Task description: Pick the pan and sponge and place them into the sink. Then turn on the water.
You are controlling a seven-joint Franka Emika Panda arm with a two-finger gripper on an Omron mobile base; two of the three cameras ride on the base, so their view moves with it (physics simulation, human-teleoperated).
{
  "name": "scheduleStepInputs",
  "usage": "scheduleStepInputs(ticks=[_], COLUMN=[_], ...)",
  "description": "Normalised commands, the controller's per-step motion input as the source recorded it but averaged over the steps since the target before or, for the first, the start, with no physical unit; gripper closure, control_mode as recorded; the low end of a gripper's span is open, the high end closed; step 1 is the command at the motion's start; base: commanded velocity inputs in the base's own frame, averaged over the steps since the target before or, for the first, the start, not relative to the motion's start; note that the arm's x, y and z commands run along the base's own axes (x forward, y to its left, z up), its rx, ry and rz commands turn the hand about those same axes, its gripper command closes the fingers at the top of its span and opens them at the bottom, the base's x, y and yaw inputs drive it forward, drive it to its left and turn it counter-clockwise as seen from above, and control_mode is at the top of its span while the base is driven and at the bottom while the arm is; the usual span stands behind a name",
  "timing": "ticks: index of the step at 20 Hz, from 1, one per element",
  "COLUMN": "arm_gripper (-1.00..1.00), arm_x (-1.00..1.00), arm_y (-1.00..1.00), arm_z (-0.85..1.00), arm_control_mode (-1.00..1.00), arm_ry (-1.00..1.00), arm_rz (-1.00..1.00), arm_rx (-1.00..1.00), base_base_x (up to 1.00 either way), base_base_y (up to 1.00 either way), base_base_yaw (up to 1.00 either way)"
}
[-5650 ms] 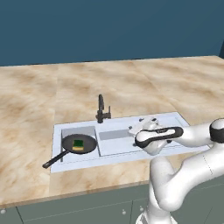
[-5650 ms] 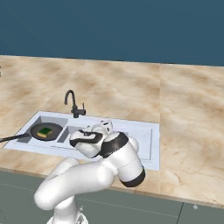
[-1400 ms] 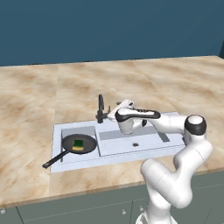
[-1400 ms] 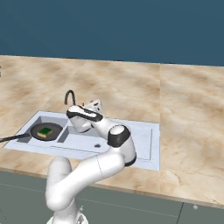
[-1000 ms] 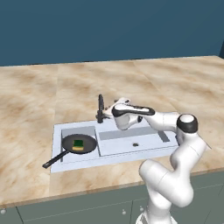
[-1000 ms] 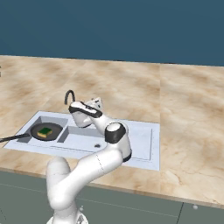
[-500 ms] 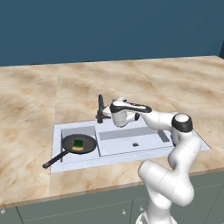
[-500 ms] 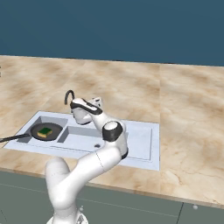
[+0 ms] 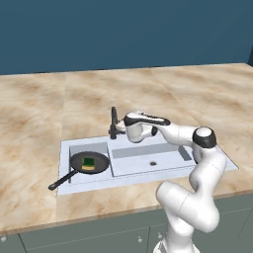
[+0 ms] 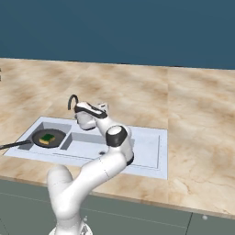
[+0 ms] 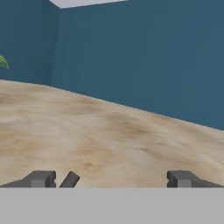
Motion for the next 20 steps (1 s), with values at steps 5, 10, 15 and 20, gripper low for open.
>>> scheduleStepInputs(ticks=[5, 10, 15, 20], arm_gripper=[-1.00, -1.00, -1.00, -1.00], arm_x=[0.01, 0.04, 0.04, 0.00], arm_y=[-0.80, -0.79, -1.00, -1.00], arm_z=[-1.00, -1.00, -1.00, -1.00], arm_control_mode=[-1.00, -1.00, -1.00, -1.00], arm_ry=[-0.06, -0.06, -0.06, -0.09], arm_rz=[-0.29, -0.35, -0.35, -0.34], arm_rx=[0.00, -0.01, 0.00, -0.03], base_base_x=[0.00, 0.00, 0.00, 0.00], base_base_y=[0.00, 0.00, 0.00, 0.00], base_base_yaw=[0.00, 0.00, 0.00, 0.00])
